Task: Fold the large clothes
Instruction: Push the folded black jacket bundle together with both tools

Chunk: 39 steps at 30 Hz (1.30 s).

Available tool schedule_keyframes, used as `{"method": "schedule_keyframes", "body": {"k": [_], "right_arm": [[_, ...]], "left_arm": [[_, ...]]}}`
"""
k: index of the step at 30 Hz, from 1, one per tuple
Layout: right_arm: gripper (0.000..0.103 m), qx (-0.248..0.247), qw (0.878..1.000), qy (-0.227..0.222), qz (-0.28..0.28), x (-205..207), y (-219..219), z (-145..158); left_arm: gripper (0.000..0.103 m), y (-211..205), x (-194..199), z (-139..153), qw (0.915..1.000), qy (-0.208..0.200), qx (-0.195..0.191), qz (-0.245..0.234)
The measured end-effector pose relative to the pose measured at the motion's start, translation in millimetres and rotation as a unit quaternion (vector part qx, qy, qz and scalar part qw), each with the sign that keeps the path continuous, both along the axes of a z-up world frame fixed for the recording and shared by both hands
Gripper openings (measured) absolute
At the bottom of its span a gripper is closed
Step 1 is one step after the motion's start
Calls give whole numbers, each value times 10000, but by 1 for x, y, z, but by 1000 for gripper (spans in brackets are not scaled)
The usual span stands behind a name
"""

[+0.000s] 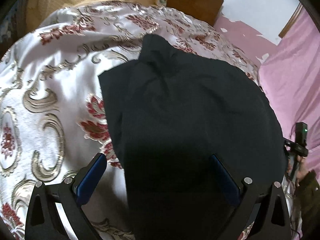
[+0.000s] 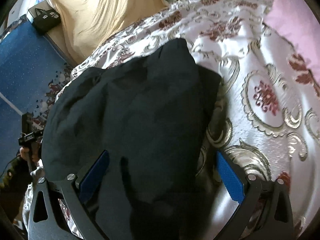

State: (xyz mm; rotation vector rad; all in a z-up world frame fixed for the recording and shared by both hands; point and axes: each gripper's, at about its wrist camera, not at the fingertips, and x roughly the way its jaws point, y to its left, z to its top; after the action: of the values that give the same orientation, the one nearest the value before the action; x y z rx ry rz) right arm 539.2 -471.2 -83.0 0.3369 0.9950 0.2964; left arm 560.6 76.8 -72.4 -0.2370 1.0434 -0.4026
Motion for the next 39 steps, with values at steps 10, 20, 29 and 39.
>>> {"method": "schedule_keyframes", "body": {"k": [10, 20, 29, 39], "right_arm": [[102, -69, 9955, 354, 877, 18, 28, -19], [102, 683, 9959, 563, 173, 28, 28, -32], [92, 436, 9975, 556, -82, 19, 45, -24], [68, 223, 9985, 381, -337, 10, 51, -10]], "left_arm": [[103, 1, 6, -22, 9983, 379, -419, -168], [103, -7, 10, -28, 9968, 528, -479, -368], [79, -18, 6, -12, 9987, 395, -182, -258], [67, -35, 0, 5, 9980, 142, 610, 68]]}}
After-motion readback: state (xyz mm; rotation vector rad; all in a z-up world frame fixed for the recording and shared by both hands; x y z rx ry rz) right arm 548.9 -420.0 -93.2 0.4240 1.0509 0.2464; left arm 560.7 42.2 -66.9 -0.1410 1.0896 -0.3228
